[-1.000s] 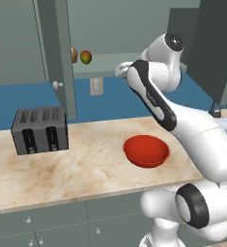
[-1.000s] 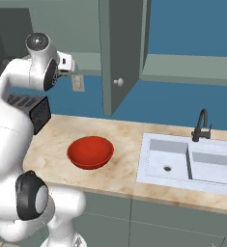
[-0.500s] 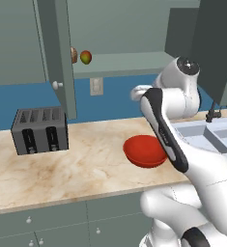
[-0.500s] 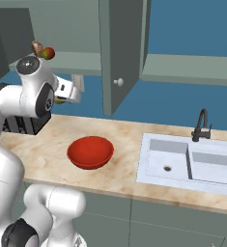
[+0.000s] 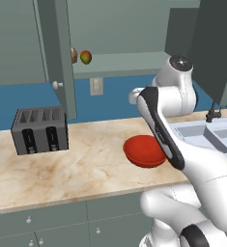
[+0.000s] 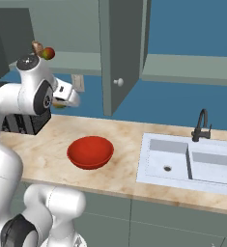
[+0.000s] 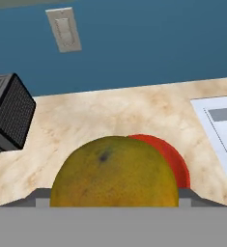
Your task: Open the cabinet. Pick the orange and mango from the cabinet and place them into the bowl. Then close the cabinet.
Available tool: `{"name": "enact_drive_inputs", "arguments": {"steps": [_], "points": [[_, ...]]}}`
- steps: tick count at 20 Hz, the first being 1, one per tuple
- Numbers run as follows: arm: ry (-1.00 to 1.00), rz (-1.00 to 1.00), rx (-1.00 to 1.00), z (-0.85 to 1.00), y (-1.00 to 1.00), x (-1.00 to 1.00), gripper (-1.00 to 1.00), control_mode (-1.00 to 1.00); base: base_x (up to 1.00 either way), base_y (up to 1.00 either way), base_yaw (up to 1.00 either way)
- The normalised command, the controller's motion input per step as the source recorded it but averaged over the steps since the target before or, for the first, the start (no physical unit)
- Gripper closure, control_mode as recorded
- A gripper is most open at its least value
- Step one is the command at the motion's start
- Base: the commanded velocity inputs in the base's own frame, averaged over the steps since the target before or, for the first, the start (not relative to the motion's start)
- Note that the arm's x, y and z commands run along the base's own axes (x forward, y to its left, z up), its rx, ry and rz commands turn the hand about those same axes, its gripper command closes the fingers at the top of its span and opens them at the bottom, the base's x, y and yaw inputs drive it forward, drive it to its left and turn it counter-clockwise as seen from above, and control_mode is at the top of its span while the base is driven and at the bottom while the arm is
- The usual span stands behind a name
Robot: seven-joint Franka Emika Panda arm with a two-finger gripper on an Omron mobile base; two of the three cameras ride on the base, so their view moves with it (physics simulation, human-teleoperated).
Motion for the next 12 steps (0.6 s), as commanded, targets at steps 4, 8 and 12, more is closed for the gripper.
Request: {"name": "enact_drive_inputs", "arguments": {"steps": [4, 8, 12], "points": [[0.18, 0.00, 0.00, -0.49, -0.01, 0.00, 1.00, -1.00, 0.00, 0.00, 0.00], [0.20, 0.00, 0.00, -0.56, -0.05, 0.00, 1.00, -1.00, 0.00, 0.00, 0.00], [0.21, 0.00, 0.00, -0.60, -0.06, 0.00, 1.00, -1.00, 0.00, 0.00, 0.00]]}}
